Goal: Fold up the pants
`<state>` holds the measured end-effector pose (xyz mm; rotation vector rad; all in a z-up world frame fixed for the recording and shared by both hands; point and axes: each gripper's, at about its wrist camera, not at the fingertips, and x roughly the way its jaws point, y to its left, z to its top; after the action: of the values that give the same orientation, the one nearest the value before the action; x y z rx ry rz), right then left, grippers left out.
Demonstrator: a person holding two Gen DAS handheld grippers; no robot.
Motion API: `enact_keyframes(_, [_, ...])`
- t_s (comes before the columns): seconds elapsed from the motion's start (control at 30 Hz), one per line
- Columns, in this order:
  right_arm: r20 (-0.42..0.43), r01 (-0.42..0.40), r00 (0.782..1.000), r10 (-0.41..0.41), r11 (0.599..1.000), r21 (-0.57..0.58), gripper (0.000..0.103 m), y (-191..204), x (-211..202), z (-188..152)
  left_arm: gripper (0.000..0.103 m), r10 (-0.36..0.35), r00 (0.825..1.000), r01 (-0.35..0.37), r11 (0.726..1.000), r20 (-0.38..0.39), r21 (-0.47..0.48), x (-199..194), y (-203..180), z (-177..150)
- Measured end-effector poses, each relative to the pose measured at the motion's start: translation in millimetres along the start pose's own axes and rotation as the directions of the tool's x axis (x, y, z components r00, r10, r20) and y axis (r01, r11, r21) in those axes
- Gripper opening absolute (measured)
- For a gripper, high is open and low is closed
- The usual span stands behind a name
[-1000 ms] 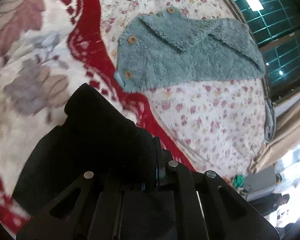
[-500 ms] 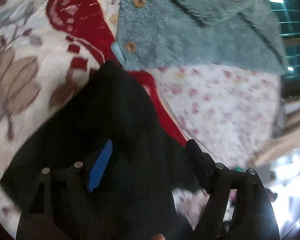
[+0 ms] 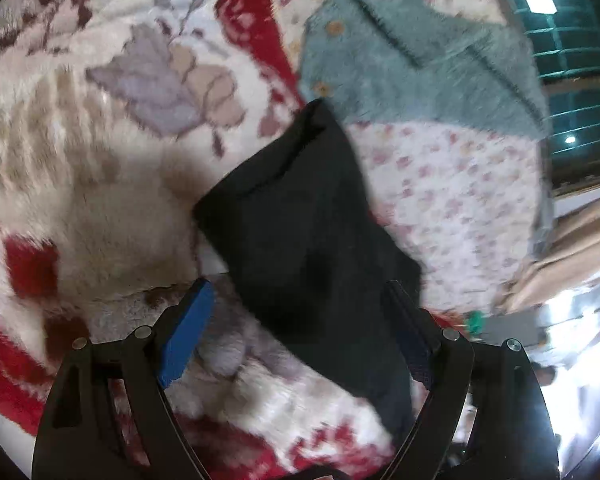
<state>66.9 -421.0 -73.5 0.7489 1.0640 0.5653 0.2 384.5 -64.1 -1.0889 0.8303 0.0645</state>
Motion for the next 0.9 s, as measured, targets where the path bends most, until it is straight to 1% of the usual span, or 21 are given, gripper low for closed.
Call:
enact_keyframes(0.03, [0.006, -0.011, 1.0, 0.011, 1.0, 0.019, 0.056, -1.3, -0.4, -2.0, 0.085, 0.018, 1.0, -0.018, 1.0, 0.007, -0.004, 6.5, -0.2, -0.7])
enact_keyframes(0.07, [0.006, -0.025, 1.0, 0.025, 0.999, 0.038, 0.056, -2.3, -0.5, -4.1, 0.085, 0.025, 0.999, -0.025, 1.0, 0.047, 0.006, 7.9, -3.9, -0.8])
enact_keyframes(0.1, [0.004, -0.034, 0.999, 0.034, 0.998, 0.052, 0.056, -1.8, -0.1, -4.5, 0.085, 0.021, 0.996, -0.023, 0.999, 0.084, 0.024, 8.2, -9.4, 0.0])
enact_keyframes(0.13, [0.0, -0.043, 0.999, 0.043, 0.997, 0.061, 0.056, -0.4, 1.3, -5.2, 0.085, 0.006, 0.995, -0.009, 0.999, 0.095, 0.032, 9.6, -11.3, 1.2])
enact_keyframes(0.17, [-0.011, -0.05, 0.999, 0.05, 0.997, 0.063, 0.056, 0.1, 1.2, -6.7, 0.08, -0.015, 0.994, 0.01, 0.999, 0.109, 0.046, 11.5, -15.7, 2.4])
enact_keyframes(0.2, [-0.027, -0.05, 0.998, 0.052, 0.997, 0.061, 0.056, 0.7, 1.9, -8.4, 0.057, 0.001, 0.993, -0.007, 0.999, 0.12, 0.052, 13.5, -17.7, 3.4])
enact_keyframes(0.23, [-0.041, -0.043, 0.998, 0.045, 0.998, 0.054, 0.056, 1.6, 2.8, -9.5, 0.024, 0.04, 0.992, -0.047, 0.997, 0.118, 0.054, 17.6, -19.4, 4.5])
enact_keyframes(0.27, [-0.052, -0.033, 0.998, 0.035, 0.998, 0.044, 0.056, 2.1, 4.0, -10.7, 0.014, 0.068, 0.991, -0.074, 0.996, 0.112, 0.056, 20.4, -19.2, 5.2])
enact_keyframes(0.4, [-0.098, -0.028, 0.995, 0.03, 0.999, 0.02, 0.056, 1.3, 13.3, -14.1, 0.014, 0.064, 0.986, -0.072, 0.996, 0.154, 0.048, 15.7, -19.4, -2.0])
enact_keyframes(0.47, [-0.146, -0.066, 0.987, 0.062, 0.998, -0.021, 0.056, 7.9, 24.4, -16.1, 0.013, 0.055, 0.984, -0.063, 0.997, 0.171, 0.042, 10.5, -20.2, -5.4])
enact_keyframes(0.5, [-0.196, -0.095, 0.977, 0.083, 0.994, -0.052, 0.054, 13.6, 33.0, -18.3, 0.012, 0.052, 0.983, -0.06, 0.997, 0.177, 0.043, 7.9, -21.7, -6.2])
enact_keyframes(0.53, [-0.255, -0.107, 0.964, 0.076, 0.988, -0.11, 0.036, 22.5, 42.8, -21.9, 0.012, 0.049, 0.982, -0.057, 0.997, 0.18, 0.044, 6.0, -23.0, -6.6])
enact_keyframes(0.57, [-0.265, -0.082, 0.964, 0.032, 0.98, -0.181, 0.023, 30.3, 47.2, -23.4, 0.012, 0.046, 0.982, -0.055, 0.997, 0.183, 0.045, 3.6, -24.8, -7.0])
enact_keyframes(0.6, [-0.253, -0.036, 0.967, -0.022, 0.975, -0.22, 0.008, 35.3, 50.1, -21.4, 0.011, 0.046, 0.981, -0.055, 0.998, 0.187, 0.044, 0.7, -26.2, -7.8])
enact_keyframes(0.63, [-0.244, -0.027, 0.969, -0.026, 0.978, -0.209, 0.007, 35.5, 49.0, -17.9, 0.011, 0.044, 0.981, -0.051, 0.998, 0.191, 0.037, -2.7, -26.4, -9.4])
enact_keyframes(0.67, [-0.195, -0.003, 0.98, -0.043, 0.973, -0.232, 0.006, 41.0, 40.7, -10.8, 0.011, 0.034, 0.981, -0.039, 0.999, 0.189, 0.024, -7.0, -26.1, -11.6])
enact_keyframes(0.7, [-0.15, 0.003, 0.988, -0.042, 0.968, -0.251, 0.006, 48.9, 28.4, -1.9, 0.011, 0.03, 0.982, -0.034, 0.999, 0.186, 0.02, -9.1, -27.0, -13.8])
enact_keyframes(0.73, [-0.12, -0.002, 0.992, -0.029, 0.967, -0.254, 0.006, 54.7, 18.7, 5.2, 0.011, 0.027, 0.983, -0.031, 0.999, 0.181, 0.016, -12.0, -28.2, -16.0])
enact_keyframes(0.77, [-0.067, -0.013, 0.998, -0.005, 0.962, -0.271, 0.006, 67.4, 1.4, 17.7, 0.011, 0.019, 0.985, -0.022, 1.0, 0.174, 0.016, -15.0, -31.1, -18.5])
enact_keyframes(0.83, [-0.007, -0.042, 0.999, 0.042, 0.95, -0.308, 0.006, 89.8, -24.2, 39.6, 0.01, 0.007, 0.985, -0.011, 1.0, 0.17, 0.02, -19.1, -37.2, -21.7])
enact_keyframes(0.9, [0.048, -0.051, 0.996, 0.073, 0.932, -0.358, 0.006, 116.9, -46.6, 62.0, 0.01, -0.015, 0.986, 0.011, 1.0, 0.166, 0.023, -25.1, -45.9, -25.1])
